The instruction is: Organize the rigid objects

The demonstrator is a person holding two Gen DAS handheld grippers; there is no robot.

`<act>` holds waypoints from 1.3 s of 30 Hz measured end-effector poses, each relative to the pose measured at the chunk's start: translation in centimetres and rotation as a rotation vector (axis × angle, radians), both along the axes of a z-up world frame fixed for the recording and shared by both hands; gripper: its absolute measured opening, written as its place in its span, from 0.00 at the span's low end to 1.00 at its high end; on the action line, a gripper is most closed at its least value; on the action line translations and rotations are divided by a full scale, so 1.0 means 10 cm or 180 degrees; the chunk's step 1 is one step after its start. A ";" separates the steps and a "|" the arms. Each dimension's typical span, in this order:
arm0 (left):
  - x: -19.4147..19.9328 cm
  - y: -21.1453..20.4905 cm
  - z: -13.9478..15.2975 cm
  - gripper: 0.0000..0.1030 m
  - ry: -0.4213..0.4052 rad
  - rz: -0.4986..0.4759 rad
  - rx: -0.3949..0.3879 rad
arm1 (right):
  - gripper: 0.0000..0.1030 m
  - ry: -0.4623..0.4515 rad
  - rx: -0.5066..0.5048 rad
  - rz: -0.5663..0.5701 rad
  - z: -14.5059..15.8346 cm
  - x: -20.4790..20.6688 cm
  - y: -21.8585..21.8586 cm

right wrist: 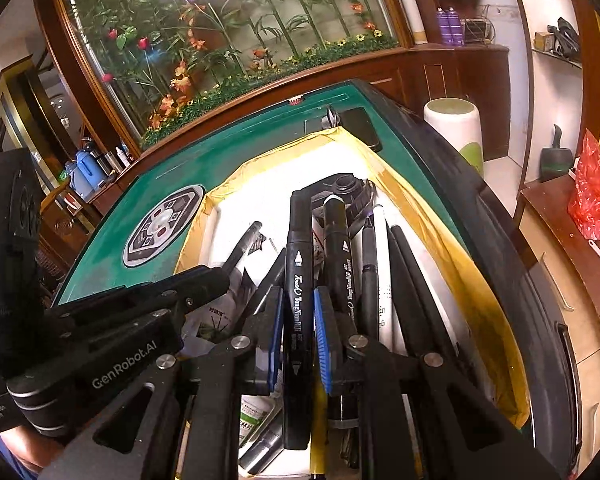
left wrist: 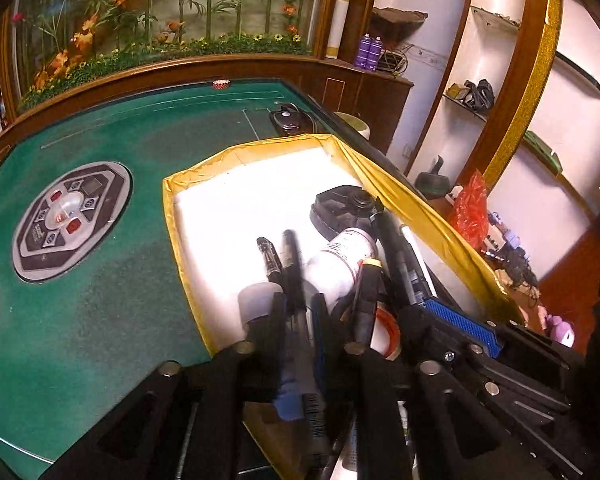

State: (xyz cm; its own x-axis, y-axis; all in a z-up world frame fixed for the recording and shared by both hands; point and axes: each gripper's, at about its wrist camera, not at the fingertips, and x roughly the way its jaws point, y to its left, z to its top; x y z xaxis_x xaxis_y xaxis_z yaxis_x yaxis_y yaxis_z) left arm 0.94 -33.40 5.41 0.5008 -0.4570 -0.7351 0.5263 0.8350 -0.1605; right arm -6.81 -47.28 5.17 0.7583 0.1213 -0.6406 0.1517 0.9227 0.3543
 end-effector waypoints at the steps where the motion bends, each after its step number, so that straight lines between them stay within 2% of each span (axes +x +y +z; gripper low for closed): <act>1: -0.01 0.01 0.00 0.35 -0.0008 0.0005 -0.0021 | 0.22 -0.0007 -0.0002 -0.0003 0.01 -0.01 0.00; 2: -0.01 0.05 0.02 0.46 -0.0045 0.0061 -0.0049 | 0.26 -0.0012 -0.0017 -0.0037 0.02 -0.01 -0.02; 4: -0.01 0.12 0.04 0.57 -0.0064 0.0101 -0.0135 | 0.34 -0.0063 -0.0062 -0.0077 0.06 -0.04 -0.05; 5: -0.02 0.17 0.05 0.62 -0.0048 0.0110 -0.0194 | 0.41 -0.0095 -0.0073 -0.0105 0.09 -0.07 -0.07; 8: -0.09 0.25 0.09 0.64 -0.0078 0.0065 -0.0226 | 0.53 -0.0221 -0.0094 -0.0133 0.18 -0.16 -0.07; 9: -0.15 0.27 0.11 0.65 -0.0158 0.0050 -0.0185 | 0.57 -0.0263 -0.0143 -0.0160 0.22 -0.20 -0.06; 11: -0.30 0.36 0.15 0.79 -0.0341 0.0045 -0.0084 | 0.63 -0.0366 -0.0271 -0.0212 0.30 -0.29 -0.01; 12: -0.37 0.43 0.16 0.83 -0.0436 0.0030 -0.0084 | 0.69 -0.0398 -0.0319 -0.0242 0.32 -0.33 0.01; 14: -0.54 0.57 0.20 0.95 -0.0713 0.0066 -0.0073 | 0.73 -0.0473 -0.0424 -0.0331 0.36 -0.43 0.06; 17: -0.72 0.74 0.22 0.99 -0.1009 0.0067 -0.0063 | 0.75 -0.0491 -0.0512 -0.0420 0.34 -0.53 0.14; 22: -0.85 0.92 0.16 0.99 -0.1010 0.0038 0.0048 | 0.75 -0.0390 -0.0531 -0.0498 0.23 -0.67 0.29; 26: -0.97 1.05 0.13 0.99 -0.1166 0.0088 0.0167 | 0.75 -0.0413 -0.0651 -0.0611 0.19 -0.84 0.43; 29: -0.98 1.15 0.10 0.99 -0.0999 0.0071 0.0129 | 0.78 -0.0467 -0.0671 -0.0711 0.18 -0.97 0.49; 30: -0.97 1.18 0.08 0.99 -0.0924 0.0063 0.0165 | 0.83 -0.0482 -0.0684 -0.0764 0.18 -1.00 0.51; 33: -1.01 1.28 0.07 0.99 -0.0862 0.0077 0.0274 | 0.84 -0.0572 -0.0723 -0.0842 0.19 -1.08 0.55; 36: -1.12 1.39 0.12 0.99 -0.1129 0.0245 0.0367 | 0.84 -0.0636 -0.0788 -0.0795 0.23 -1.10 0.62; 38: -1.22 1.44 0.16 0.99 -0.1378 0.0225 0.0380 | 0.84 -0.0664 -0.0831 -0.0742 0.25 -1.10 0.70; 39: -1.22 1.45 0.16 0.99 -0.1405 0.0260 0.0402 | 0.84 -0.0662 -0.0858 -0.0714 0.25 -1.08 0.73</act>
